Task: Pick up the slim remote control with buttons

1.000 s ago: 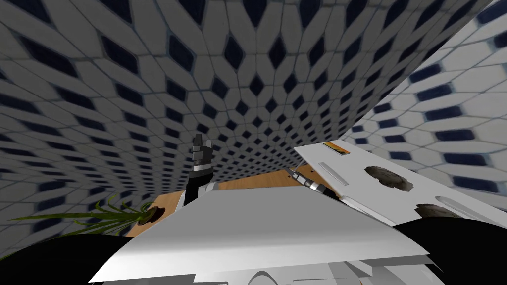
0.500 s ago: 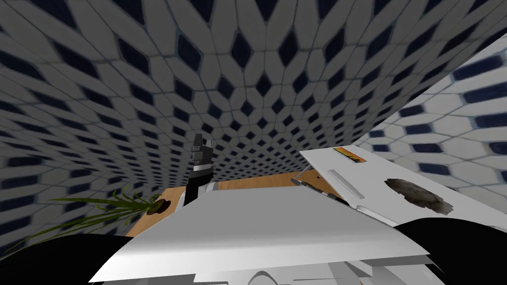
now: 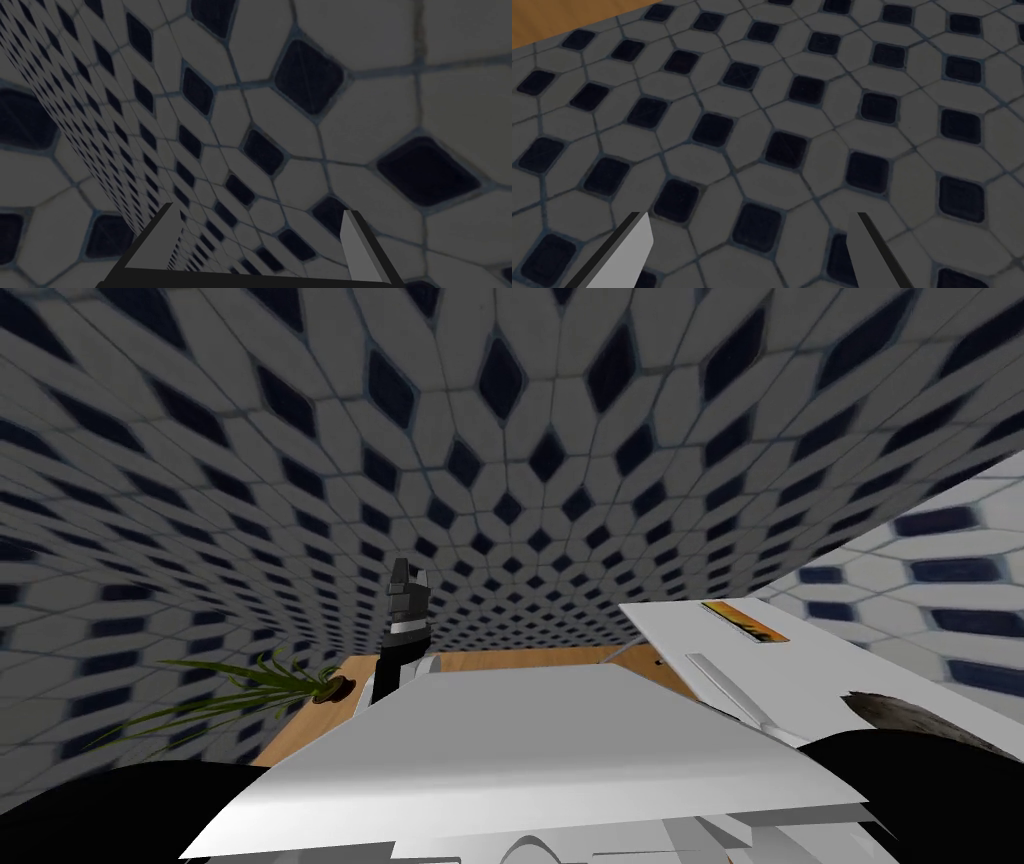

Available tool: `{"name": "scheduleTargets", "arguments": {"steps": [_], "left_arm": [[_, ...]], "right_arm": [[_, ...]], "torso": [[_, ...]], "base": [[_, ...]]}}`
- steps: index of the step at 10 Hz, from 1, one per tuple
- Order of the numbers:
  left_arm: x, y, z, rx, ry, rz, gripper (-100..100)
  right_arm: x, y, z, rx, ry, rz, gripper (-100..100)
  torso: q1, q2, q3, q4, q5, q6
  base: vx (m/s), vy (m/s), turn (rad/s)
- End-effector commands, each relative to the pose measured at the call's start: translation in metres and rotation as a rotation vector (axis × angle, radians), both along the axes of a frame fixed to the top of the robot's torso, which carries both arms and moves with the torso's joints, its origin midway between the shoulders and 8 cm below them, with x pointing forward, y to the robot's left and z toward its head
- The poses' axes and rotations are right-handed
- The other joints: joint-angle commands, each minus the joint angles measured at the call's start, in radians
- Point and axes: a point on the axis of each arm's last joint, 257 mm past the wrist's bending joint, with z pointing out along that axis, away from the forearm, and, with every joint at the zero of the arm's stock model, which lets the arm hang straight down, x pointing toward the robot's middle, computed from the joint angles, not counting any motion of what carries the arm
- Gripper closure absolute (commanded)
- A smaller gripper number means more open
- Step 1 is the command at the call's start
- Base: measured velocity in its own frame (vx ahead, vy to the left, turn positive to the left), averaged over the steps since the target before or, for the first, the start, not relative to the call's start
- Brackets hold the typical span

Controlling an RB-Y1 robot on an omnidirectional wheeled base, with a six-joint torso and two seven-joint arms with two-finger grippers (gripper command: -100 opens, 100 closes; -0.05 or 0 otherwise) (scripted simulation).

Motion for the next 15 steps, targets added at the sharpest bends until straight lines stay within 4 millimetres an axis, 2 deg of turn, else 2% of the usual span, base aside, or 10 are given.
{"name": "scheduleTargets", "arguments": {"steps": [1, 2, 3, 4, 5, 6, 7, 8, 11, 15], "left_arm": [[0.0, 0.0, 0.0, 0.0, 0.0, 0.0, 0], [0.0, 0.0, 0.0, 0.0, 0.0, 0.0, 0], [0.0, 0.0, 0.0, 0.0, 0.0, 0.0, 0], [0.0, 0.0, 0.0, 0.0, 0.0, 0.0, 0], [0.0, 0.0, 0.0, 0.0, 0.0, 0.0, 0], [0.0, 0.0, 0.0, 0.0, 0.0, 0.0, 0], [0.0, 0.0, 0.0, 0.0, 0.0, 0.0, 0], [0.0, 0.0, 0.0, 0.0, 0.0, 0.0, 0], [0.0, 0.0, 0.0, 0.0, 0.0, 0.0, 0], [0.0, 0.0, 0.0, 0.0, 0.0, 0.0, 0]], "right_arm": [[-0.014, -0.014, -0.003, -0.037, 0.041, 0.016, -100], [-0.042, -0.033, -0.013, -0.083, 0.11, 0.016, -100], [-0.041, -0.037, -0.011, -0.095, 0.114, 0.03, -100], [-0.069, -0.057, -0.018, -0.139, 0.183, 0.031, -100], [-0.069, -0.06, -0.017, -0.149, 0.187, 0.043, -100], [-0.096, -0.082, -0.02, -0.197, 0.256, 0.052, -100], [-0.096, -0.083, -0.019, -0.2, 0.257, 0.055, -100], [-0.122, -0.103, -0.02, -0.247, 0.323, 0.064, -100], [-0.148, -0.123, -0.018, -0.29, 0.387, 0.071, -100], [-0.235, -0.173, -0.006, -0.4, 0.586, 0.064, -100]], "torso": [[0.0, 0.0, 0.0, 0.0, 0.0, 0.0], [0.001, 0.001, 0.001, 0.0, 0.0, 0.0], [0.001, 0.001, 0.001, 0.0, 0.0, -0.001], [0.001, 0.002, 0.001, 0.001, 0.0, 0.0], [0.001, 0.002, 0.001, 0.0, 0.0, -0.001], [0.001, 0.002, 0.001, 0.0, 0.0, 0.0], [0.0, 0.001, 0.0, 0.0, 0.0, -0.001], [0.0, 0.001, 0.001, 0.0, 0.0, 0.0], [0.0, 0.002, 0.001, 0.001, 0.0, 0.0], [-0.007, 0.001, 0.001, 0.0, -0.002, 0.0]], "base": [[0.051, -0.029, 0.003], [0.053, -0.028, 0.144], [0.04, -0.026, 0.104], [0.048, -0.029, 0.149], [0.05, -0.031, 0.077], [0.062, -0.045, 0.132], [0.049, -0.041, 0.085], [0.056, -0.047, 0.156], [0.038, -0.045, 0.081], [0.056, -0.134, 0.146]]}}
